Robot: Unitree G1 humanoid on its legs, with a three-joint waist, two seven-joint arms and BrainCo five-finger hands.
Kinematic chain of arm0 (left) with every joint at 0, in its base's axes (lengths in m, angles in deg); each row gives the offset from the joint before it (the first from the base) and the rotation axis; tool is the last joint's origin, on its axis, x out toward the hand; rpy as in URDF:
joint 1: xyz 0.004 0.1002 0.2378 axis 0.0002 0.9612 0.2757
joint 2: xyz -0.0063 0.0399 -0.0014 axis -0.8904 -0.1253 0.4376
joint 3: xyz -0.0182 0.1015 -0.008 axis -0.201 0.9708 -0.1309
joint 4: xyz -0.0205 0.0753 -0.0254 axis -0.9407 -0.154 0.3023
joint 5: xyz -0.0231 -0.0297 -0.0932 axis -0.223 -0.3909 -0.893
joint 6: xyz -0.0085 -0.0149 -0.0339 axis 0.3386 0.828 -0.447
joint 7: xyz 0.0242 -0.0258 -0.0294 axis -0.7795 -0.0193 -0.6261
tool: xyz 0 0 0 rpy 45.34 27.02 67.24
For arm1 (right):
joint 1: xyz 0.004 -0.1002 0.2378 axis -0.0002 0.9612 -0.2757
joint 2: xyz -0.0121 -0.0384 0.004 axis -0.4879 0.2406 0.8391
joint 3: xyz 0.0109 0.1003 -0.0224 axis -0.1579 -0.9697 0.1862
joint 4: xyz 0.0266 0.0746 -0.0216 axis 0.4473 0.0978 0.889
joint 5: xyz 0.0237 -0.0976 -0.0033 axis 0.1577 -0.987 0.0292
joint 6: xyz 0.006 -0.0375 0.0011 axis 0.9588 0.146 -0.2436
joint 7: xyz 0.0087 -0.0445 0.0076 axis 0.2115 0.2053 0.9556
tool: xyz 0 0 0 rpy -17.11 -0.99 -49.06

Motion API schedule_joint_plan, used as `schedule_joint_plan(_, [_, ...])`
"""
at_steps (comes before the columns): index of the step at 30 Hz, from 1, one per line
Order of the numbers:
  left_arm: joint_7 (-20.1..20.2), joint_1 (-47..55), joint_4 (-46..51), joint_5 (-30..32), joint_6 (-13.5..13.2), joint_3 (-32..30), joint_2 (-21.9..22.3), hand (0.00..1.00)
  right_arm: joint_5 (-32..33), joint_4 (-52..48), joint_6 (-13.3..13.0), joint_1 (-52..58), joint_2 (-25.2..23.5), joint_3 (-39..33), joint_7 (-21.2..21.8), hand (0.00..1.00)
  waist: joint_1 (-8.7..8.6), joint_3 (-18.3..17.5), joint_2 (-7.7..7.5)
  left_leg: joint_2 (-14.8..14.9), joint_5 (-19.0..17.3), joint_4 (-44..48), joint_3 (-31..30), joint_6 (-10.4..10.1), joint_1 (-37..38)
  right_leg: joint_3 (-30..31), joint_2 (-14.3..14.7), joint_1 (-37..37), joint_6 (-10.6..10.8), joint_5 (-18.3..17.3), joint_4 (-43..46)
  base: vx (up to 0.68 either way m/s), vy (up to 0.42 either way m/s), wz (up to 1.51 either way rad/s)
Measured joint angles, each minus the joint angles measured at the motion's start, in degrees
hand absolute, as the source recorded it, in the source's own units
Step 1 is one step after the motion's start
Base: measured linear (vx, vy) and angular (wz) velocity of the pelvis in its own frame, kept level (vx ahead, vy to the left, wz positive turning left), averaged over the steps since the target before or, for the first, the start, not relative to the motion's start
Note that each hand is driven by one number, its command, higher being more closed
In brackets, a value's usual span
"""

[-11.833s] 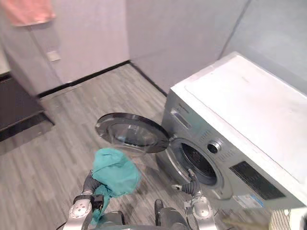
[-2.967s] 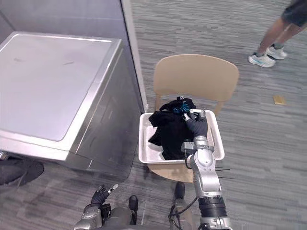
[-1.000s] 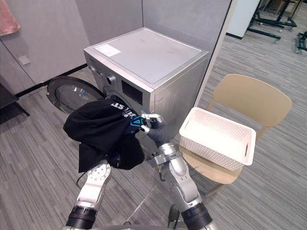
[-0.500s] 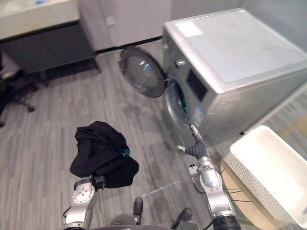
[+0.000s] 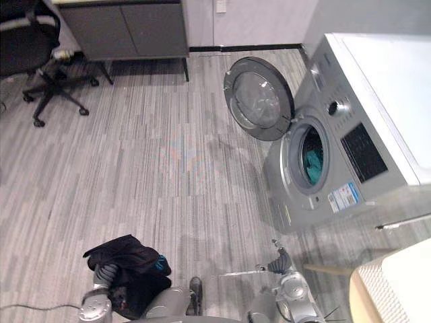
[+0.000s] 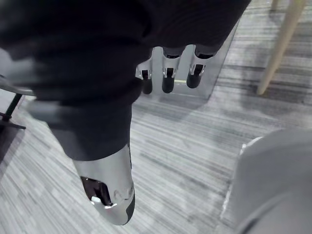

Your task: Pick up the laundry basket with both hands and put the clothes into the washing machine.

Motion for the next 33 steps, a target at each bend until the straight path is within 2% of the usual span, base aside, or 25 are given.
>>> schedule_joint_plan(1, [0.01, -1.36, -0.34, -0.01, 0.04, 0.68, -0.89, 1.0, 1.26, 0.0, 0.01, 0.18, -0.35, -1.12, -0.3, 0.0, -1.01, 0.48, -0.28, -0.3, -1.33, -0.18, -2.34, -0.17, 1.51, -0.34, 3.24, -2.81, 0.57, 0.13, -6.4, 0.34, -0.04, 0.79])
schedule_joint_plan(2, [0.04, -2.28, -0.78, -0.02, 0.04, 1.33, -1.0, 1.0, 1.52, 0.02, 0.04, 0.51, -0.35, -1.72, -0.44, 0.0, -1.31, 0.53, -0.2, -0.39, -2.02, -0.29, -3.4, -0.2, 2.34, -0.42, 4.38, -3.82, 1.3, 1.04, -10.65, 0.38, -0.064, 1.02])
schedule_joint_plan(3, [0.15, -3.68, -1.72, -0.01, 0.01, 1.82, -0.93, 1.0, 1.96, 0.15, 0.18, 1.03, -0.31, -2.4, -0.66, 0.0, -2.06, 0.62, -0.35, -0.65, -2.19, -1.28, -5.0, -1.2, 4.31, -0.81, 5.85, -4.37, 1.65, 4.42, -20.49, 0.56, -0.147, 0.96])
schedule_joint_plan(4, [0.15, -4.54, -2.14, 0.0, -0.01, 1.82, -0.58, 1.0, 1.99, 0.18, 0.3, 1.28, -0.33, -2.58, -0.79, 0.0, -2.61, 0.61, -0.74, -0.85, -2.85, -2.22, -6.55, -2.63, 6.68, -1.03, 7.21, -4.54, 0.48, 8.35, -28.76, 0.61, -0.177, 0.95])
schedule_joint_plan(5, [0.16, -4.6, -2.3, 0.0, -0.01, 1.82, -0.36, 1.0, 1.99, 0.16, 0.42, 1.32, -0.33, -2.61, -0.92, 0.0, -2.89, 0.62, -0.81, -0.6, -3.49, -2.63, -7.1, -3.64, 8.01, -1.29, 7.9, -5.06, -0.64, 10.55, -31.1, 0.56, -0.185, 0.93])
schedule_joint_plan(7, [0.32, -4.52, -2.31, 0.07, -0.06, 3.46, -0.21, 1.0, 1.95, -0.57, 0.47, 2.31, -0.29, -2.56, -1.08, 0.0, -4.29, 0.0, -1.62, -0.14, -5.14, -2.37, -7.95, -6.44, 10.87, -1.27, 7.94, -5.29, -5.71, 17.15, -29.19, 0.55, -0.229, 0.81])
schedule_joint_plan(8, [0.88, -4.5, -2.18, 0.18, -0.02, 4.01, 1.18, 1.0, 1.94, -1.73, 0.68, 2.28, 0.27, -2.48, -1.1, 0.0, -3.67, 0.14, 0.66, 2.1, -5.88, 1.46, -6.35, -8.7, 10.81, -2.79, 9.4, -5.24, -7.67, 17.42, -25.2, 0.74, -0.318, 0.24])
schedule_joint_plan(10, [1.28, -3.44, -0.45, 0.18, 0.0, 2.72, 4.6, 1.0, 1.93, -7.38, 0.57, 2.05, -0.01, -1.41, -0.99, 0.0, -3.41, 1.13, 2.74, 6.12, -3.6, 19.67, -2.44, -11.67, 4.6, -3.21, 12.98, -2.21, -9.59, 13.49, -23.89, 0.62, -0.221, -0.35])
schedule_joint_plan(11, [1.36, -2.41, 0.23, 0.15, 0.04, 1.92, 6.36, 1.0, 1.96, -10.81, 0.5, 2.17, 0.22, -0.18, -1.07, 0.0, -2.55, 1.47, 3.52, 9.58, 1.61, 34.67, -1.17, -12.49, -0.89, -1.99, 15.66, 1.28, -10.71, 11.75, -24.42, 0.58, -0.141, -0.86])
schedule_joint_plan(12, [1.55, -2.33, 0.38, 0.15, 0.08, 3.34, 6.73, 1.0, 2.07, -13.19, 0.35, 2.19, -0.03, 0.17, -1.31, 0.0, -1.44, 1.55, 3.55, 11.83, 1.08, 44.82, -1.01, -12.0, -4.67, -0.38, 18.23, 5.13, -11.44, 10.4, -25.79, 0.55, -0.126, -0.96])
schedule_joint_plan(13, [1.79, -2.5, 0.76, 0.14, 0.1, 4.21, 6.8, 1.0, 2.12, -14.34, 0.31, 2.18, -0.21, 0.21, -1.48, 0.0, -0.7, 1.68, 3.34, 12.31, 0.8, 47.77, -0.94, -11.54, -6.61, 0.42, 18.89, 6.95, -11.76, 9.98, -26.42, 0.52, -0.1, -0.86])
schedule_joint_plan(14, [2.4, -2.84, 2.09, 0.06, 0.07, 5.09, 7.13, 1.0, 2.84, -15.94, 0.07, 2.15, -0.68, 0.2, -1.76, 0.0, -0.5, 1.85, 2.18, 12.53, -0.35, 49.24, 0.8, -9.59, -9.95, 2.57, 19.23, 10.24, -11.58, 8.66, -27.87, 0.48, -0.075, -0.7])
schedule_joint_plan(15, [2.48, -3.3, 2.77, 0.02, 0.0, 5.39, 7.57, 1.0, 3.17, -16.65, 0.03, 2.11, -0.98, 0.17, -1.77, 0.0, -0.2, 1.8, 1.74, 12.57, -1.52, 47.2, 2.37, -7.66, -12.49, 4.6, 19.28, 12.32, -11.22, 8.12, -28.95, 0.45, -0.048, -0.73])
schedule_joint_plan(17, [2.46, -3.26, 3.88, 0.02, -0.01, 5.42, 8.3, 1.0, 3.16, -16.94, 0.09, 2.12, -1.08, 0.0, -1.78, 0.0, 0.97, 1.84, 1.71, 12.34, -2.72, 39.87, 3.43, -6.3, -14.99, 8.97, 19.77, 14.77, -11.2, 8.07, -29.88, 0.44, 0.066, -1.21])
schedule_joint_plan(18, [2.41, -3.23, 3.95, 0.02, 0.0, 5.48, 8.29, 1.0, 3.16, -16.92, 0.24, 2.19, -1.57, 0.19, -1.83, 0.0, 1.9, 1.94, 1.57, 11.11, -2.8, 32.52, 2.64, -6.15, -14.85, 11.45, 19.81, 15.75, -10.91, 7.9, -29.71, 0.39, 0.146, -1.59])
schedule_joint_plan(20, [2.41, -3.33, 4.11, 0.02, -0.07, 5.69, 8.37, 1.0, 3.15, -17.0, 0.23, 2.65, -1.95, 0.24, -2.04, 0.0, 2.43, 1.9, 1.56, 8.8, -2.23, 21.71, -1.49, -6.92, -14.0, 14.37, 19.64, 16.55, -8.9, 6.63, -28.9, 0.21, 0.14, -1.18])
schedule_joint_plan(21, [2.38, -3.24, 4.25, 0.02, -0.18, 5.83, 8.49, 1.0, 3.15, -17.05, 0.21, 2.96, -2.08, 0.23, -2.24, 0.0, 2.38, 1.73, 1.9, 7.64, -0.77, 15.62, -4.76, -8.29, -13.07, 15.85, 19.81, 16.62, -7.57, 4.92, -27.74, 0.31, 0.365, -1.38])
schedule_joint_plan(22, [2.36, -2.75, 4.21, 0.02, -0.2, 6.39, 9.22, 1.0, 3.15, -17.05, 0.22, 3.9, -1.73, 0.03, -2.52, 0.0, 2.24, 0.87, 4.61, 8.14, 8.18, 9.31, -10.52, -9.61, -11.71, 18.15, 22.01, 16.09, -5.42, 1.83, -25.35, 0.28, 0.383, -1.3])
schedule_joint_plan(24, [2.41, -3.39, 3.32, 0.03, -0.05, 6.68, 8.41, 1.0, 3.11, -15.76, 0.69, 4.67, -3.78, -0.33, -2.52, 0.0, 1.92, 0.24, 2.03, 7.4, 4.66, 11.42, -6.96, -8.66, -10.79, 20.9, 20.37, 15.4, -3.51, -0.37, -22.93, 0.18, 0.278, -1.14])
schedule_joint_plan(25, [2.36, -2.98, 3.34, 0.03, -0.04, 6.31, 7.89, 1.0, 3.1, -15.87, 0.66, 6.18, -5.04, -0.09, -2.52, 0.0, 1.98, -0.33, 0.31, 6.93, 3.3, 10.76, -1.93, -7.51, -8.42, 23.74, 18.7, 15.35, -2.19, -1.22, -22.35, 0.14, 0.198, -1.16])
schedule_joint_plan(28, [2.28, -1.46, 3.53, 0.03, -0.04, 5.97, 7.68, 1.0, 3.12, -15.72, 0.66, 6.25, -5.62, 0.42, -2.5, 0.0, 2.11, -1.0, -1.0, 7.96, 1.82, 9.78, 6.91, -5.57, -4.58, 20.69, 15.58, 14.28, -1.44, -0.2, -22.59, 0.09, 0.208, -1.66])
schedule_joint_plan(30, [2.26, -0.79, 3.29, -0.09, -0.04, 6.01, 6.68, 1.0, 3.12, -12.63, 0.38, 2.45, -5.71, 2.19, -2.36, 0.0, 2.42, -1.46, -1.74, 9.9, 1.57, 6.14, 17.61, -5.29, -0.69, 6.22, 9.75, 11.49, -2.41, 1.21, -23.12, 0.03, 0.115, -2.16])
schedule_joint_plan(31, [2.25, -0.84, 3.1, -0.09, -0.04, 6.01, 6.34, 1.0, 3.12, -11.38, 0.33, 1.35, -5.77, 2.42, -2.3, 0.0, 2.39, -1.72, -2.15, 10.67, 1.37, 5.61, 19.8, -5.59, 0.25, 1.1, 8.43, 11.52, -2.56, 1.22, -23.73, 0.03, 0.069, -2.23])
schedule_joint_plan(32, [2.32, -1.16, 1.85, -0.1, -0.15, 6.06, 5.23, 1.0, 3.05, -7.52, 0.11, -1.31, -5.82, 2.55, -2.23, 0.0, 2.37, -1.75, -1.19, 12.25, 0.31, 5.38, 24.09, -6.69, 1.5, -8.81, 6.42, 11.8, -5.03, 3.09, -25.32, 0.04, 0.039, -2.0])
schedule_joint_plan(33, [2.34, -1.88, 0.35, -0.11, -0.14, 5.97, 4.3, 1.0, 2.99, -4.61, 0.11, -3.0, -5.56, 2.5, -2.26, 0.0, 1.92, -2.35, -1.84, 13.61, -0.35, 5.98, 27.01, -7.34, 2.09, -14.06, 5.15, 12.12, -4.51, 5.53, -26.14, 0.06, 0.019, -1.85])
